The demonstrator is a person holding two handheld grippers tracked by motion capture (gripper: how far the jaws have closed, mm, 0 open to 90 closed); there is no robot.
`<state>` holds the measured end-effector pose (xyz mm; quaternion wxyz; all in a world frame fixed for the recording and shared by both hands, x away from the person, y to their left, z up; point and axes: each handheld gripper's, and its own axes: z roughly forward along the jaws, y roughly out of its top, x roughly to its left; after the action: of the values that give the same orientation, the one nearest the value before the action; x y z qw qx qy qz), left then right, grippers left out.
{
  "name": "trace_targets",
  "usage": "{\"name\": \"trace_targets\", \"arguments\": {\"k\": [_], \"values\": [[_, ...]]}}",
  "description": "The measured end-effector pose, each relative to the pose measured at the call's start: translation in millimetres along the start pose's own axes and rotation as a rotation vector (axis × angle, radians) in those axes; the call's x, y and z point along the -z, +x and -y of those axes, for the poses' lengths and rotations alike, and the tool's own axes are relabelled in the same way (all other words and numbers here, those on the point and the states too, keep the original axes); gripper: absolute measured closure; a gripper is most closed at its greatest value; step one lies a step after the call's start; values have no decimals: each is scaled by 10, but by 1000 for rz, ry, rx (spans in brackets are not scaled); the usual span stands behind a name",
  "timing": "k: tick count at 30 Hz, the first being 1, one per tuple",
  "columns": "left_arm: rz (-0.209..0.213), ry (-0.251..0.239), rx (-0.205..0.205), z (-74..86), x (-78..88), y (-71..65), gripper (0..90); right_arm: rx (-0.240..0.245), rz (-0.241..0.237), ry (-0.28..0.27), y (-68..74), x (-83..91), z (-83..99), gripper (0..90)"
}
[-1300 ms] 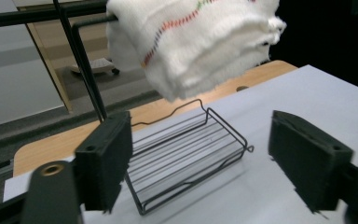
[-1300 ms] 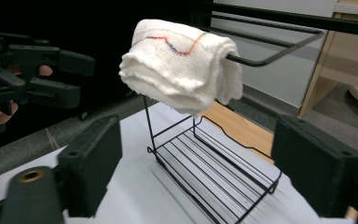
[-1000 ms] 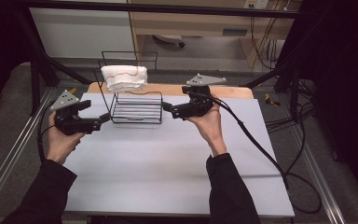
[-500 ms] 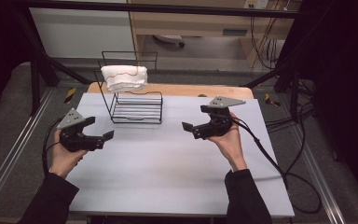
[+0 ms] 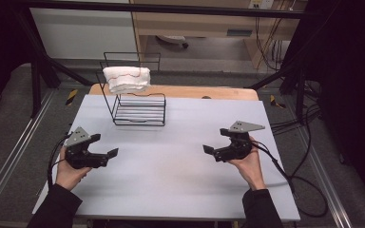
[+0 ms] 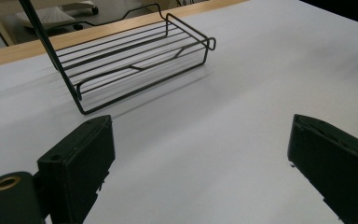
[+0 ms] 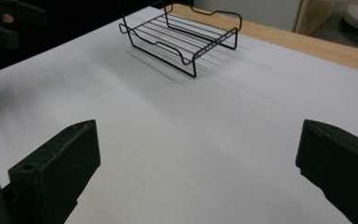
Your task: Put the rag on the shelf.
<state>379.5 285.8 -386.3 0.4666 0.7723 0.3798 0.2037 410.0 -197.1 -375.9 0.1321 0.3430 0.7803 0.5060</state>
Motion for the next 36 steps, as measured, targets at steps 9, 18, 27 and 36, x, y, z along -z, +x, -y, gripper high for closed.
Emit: {"name": "trace_targets", "arguments": {"k": [9,18,27,36], "values": [[18,42,-18,215,3,-43,74,-9,3,36,-59,96,348,3],[23,63,-6,321,12,-32,76,-40,16,73,-131,240,669,3],[32,101,-19,428,-30,-40,75,-69,29,74,-192,385,896,3],[41,113,-27,468,-50,-69,75,-88,40,106,-205,422,985,1]]}}
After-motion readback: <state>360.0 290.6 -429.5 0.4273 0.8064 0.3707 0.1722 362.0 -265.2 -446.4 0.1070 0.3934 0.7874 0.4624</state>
